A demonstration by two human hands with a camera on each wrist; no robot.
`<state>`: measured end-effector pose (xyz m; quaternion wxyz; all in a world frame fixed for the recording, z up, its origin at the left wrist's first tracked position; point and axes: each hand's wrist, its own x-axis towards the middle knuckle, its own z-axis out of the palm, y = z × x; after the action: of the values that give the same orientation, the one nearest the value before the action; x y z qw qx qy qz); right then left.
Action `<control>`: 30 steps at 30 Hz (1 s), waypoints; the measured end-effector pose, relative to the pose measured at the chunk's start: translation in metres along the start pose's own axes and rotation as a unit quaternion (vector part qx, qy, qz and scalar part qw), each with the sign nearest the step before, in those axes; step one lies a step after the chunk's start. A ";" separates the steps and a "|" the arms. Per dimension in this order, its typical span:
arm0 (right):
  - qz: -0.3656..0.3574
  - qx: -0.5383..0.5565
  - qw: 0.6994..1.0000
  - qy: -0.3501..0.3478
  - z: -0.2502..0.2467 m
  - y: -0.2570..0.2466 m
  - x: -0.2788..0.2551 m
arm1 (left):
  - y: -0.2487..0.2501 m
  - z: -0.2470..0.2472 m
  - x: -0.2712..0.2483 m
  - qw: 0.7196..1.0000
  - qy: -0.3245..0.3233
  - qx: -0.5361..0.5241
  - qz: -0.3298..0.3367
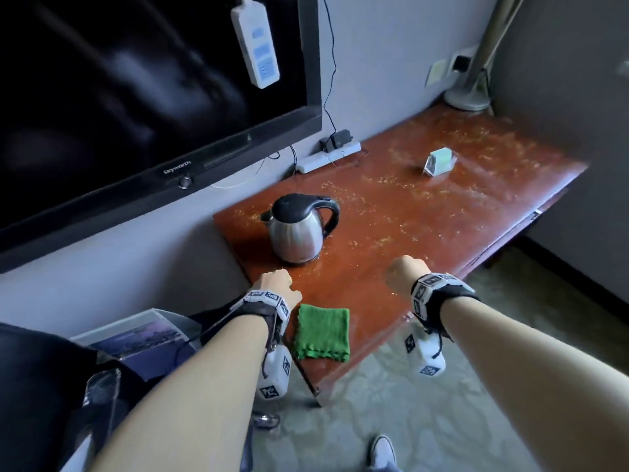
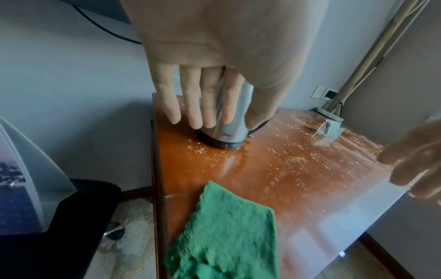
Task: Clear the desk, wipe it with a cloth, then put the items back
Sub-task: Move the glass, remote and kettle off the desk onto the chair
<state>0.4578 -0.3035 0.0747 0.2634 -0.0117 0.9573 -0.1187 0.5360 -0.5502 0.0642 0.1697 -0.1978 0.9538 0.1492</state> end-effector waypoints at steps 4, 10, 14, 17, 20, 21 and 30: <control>0.005 0.008 1.000 -0.005 -0.023 0.031 0.018 | 0.028 0.016 -0.010 1.000 -0.008 0.024 -0.008; -0.012 0.005 1.000 -0.005 -0.044 0.038 0.052 | 0.067 0.008 0.009 1.000 -0.012 0.022 -0.012; -0.013 -0.015 1.000 -0.016 -0.056 0.035 0.076 | 0.099 -0.003 0.035 1.000 -0.019 0.008 -0.005; -0.003 -0.032 0.999 -0.020 -0.073 0.042 0.095 | 0.131 -0.004 0.058 0.999 -0.033 -0.001 0.021; -0.017 -0.065 0.998 -0.006 -0.101 0.057 0.116 | 0.169 -0.012 0.082 0.998 -0.034 -0.012 0.050; -0.014 -0.064 0.998 0.004 -0.112 0.063 0.124 | 0.181 -0.018 0.090 0.998 -0.031 -0.006 0.062; 0.064 0.009 0.994 0.088 -0.178 0.127 0.200 | 0.261 -0.028 0.165 0.997 -0.029 -0.023 0.071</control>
<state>0.1999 -0.1573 0.0930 0.1855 0.0622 0.9744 -0.1103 0.2746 -0.3849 0.0832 0.1821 -0.1295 0.9563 0.1887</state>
